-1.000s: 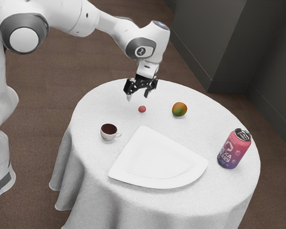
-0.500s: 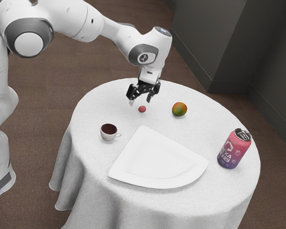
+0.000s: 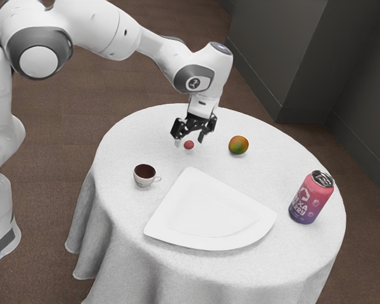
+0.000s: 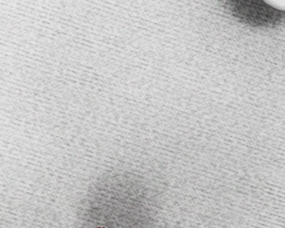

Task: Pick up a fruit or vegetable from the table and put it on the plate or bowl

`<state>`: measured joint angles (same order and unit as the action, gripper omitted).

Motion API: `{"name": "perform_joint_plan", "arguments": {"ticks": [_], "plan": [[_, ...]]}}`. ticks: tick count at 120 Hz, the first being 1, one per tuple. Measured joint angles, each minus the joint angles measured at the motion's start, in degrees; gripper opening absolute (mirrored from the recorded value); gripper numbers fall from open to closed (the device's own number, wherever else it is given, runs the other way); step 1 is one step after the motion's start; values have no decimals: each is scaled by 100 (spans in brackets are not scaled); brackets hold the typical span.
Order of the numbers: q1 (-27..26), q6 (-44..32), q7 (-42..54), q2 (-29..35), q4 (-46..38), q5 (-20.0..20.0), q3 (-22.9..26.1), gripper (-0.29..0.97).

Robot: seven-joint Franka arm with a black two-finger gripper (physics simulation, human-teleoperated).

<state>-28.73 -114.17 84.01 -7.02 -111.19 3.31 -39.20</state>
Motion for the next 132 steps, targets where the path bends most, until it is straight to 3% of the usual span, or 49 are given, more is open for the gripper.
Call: {"name": "perform_joint_plan", "arguments": {"ticks": [42,108,132], "plan": [[40,-41,-1,-88,-1,22,0,59],[117,-86,-5,-189,8,188,-9,23],[133,-100,-7,-189,8,226,-9,19]]}}
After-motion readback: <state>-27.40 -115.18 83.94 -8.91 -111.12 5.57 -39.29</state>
